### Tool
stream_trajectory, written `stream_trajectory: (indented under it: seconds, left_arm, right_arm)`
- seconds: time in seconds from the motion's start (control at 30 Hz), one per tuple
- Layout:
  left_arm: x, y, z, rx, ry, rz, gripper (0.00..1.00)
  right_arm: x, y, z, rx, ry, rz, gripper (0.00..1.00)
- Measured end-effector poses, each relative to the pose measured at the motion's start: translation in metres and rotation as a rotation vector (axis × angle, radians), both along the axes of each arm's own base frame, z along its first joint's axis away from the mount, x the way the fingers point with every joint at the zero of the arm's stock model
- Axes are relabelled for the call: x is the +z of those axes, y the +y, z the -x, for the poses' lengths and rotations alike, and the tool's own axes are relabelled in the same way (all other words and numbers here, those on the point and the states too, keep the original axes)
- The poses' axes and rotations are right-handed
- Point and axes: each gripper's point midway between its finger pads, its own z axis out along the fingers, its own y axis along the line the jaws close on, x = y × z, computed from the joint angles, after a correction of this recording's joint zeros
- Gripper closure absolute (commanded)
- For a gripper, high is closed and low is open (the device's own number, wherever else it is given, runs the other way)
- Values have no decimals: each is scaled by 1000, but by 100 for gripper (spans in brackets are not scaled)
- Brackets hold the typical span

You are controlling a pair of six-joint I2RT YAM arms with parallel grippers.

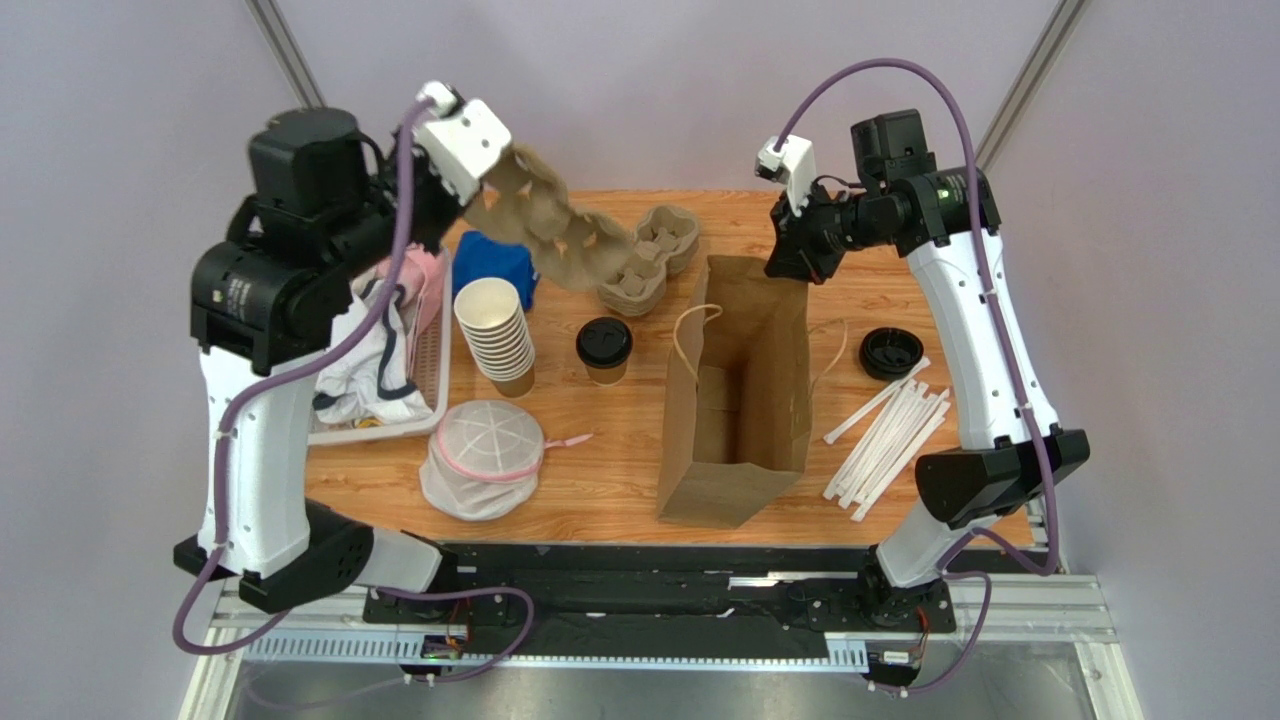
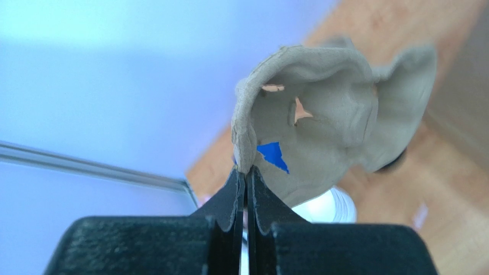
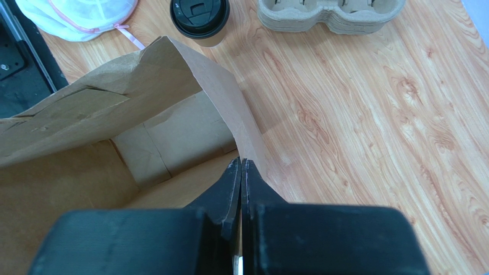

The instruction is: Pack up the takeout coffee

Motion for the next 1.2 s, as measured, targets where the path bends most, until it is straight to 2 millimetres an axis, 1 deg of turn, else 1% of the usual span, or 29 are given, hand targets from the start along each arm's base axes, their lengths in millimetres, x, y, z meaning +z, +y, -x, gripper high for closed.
stream_trajectory:
  seconds: [0.03, 0.1, 0.17, 0.23, 0.3, 0.47, 0.6, 0.7, 0.8, 0.87, 0.93, 1.03, 1.1, 1.2]
  left_arm:
    - [27, 3, -2, 14, -69, 31, 100]
    - [65, 1, 0, 7, -170, 85, 100]
    - [87, -7, 8, -30, -232, 119, 100]
    - [98, -19, 17, -76, -270, 135, 100]
    - [103, -34, 23, -128, -286, 144, 100]
    - [116, -79, 28, -228, -333, 163, 100]
    - [120, -113, 35, -300, -370, 154, 100]
    - [123, -137, 48, -355, -420, 121, 100]
    - [118, -155, 58, -402, -458, 63, 100]
    - [109, -162, 58, -413, -463, 13, 100]
    - [97, -164, 53, -404, -465, -48, 100]
    - [86, -165, 49, -398, -473, -122, 100]
    - [78, -169, 53, -416, -487, -173, 100]
    - [64, -178, 67, -474, -512, -246, 100]
  right_arm:
    - [0, 1, 1, -1, 4, -4, 100]
    - [0, 3, 2, -8, 17, -11, 100]
    - [0, 6, 4, -16, 32, -18, 100]
    - [0, 8, 5, -30, 45, -19, 100]
    - [0, 10, 5, -46, 60, -23, 100]
    - [-5, 11, 3, -84, 95, -20, 100]
    - [-11, 12, 0, -108, 108, 4, 100]
    - [-6, 17, -5, -115, 89, 14, 100]
    - [1, 21, -6, -114, 64, 14, 100]
    - [4, 21, -6, -113, 53, 13, 100]
    - [6, 20, -5, -117, 47, 15, 100]
    - [8, 19, -5, -124, 38, 19, 100]
    - [10, 18, -4, -126, 28, 22, 100]
    - [14, 21, -1, -123, 14, 27, 100]
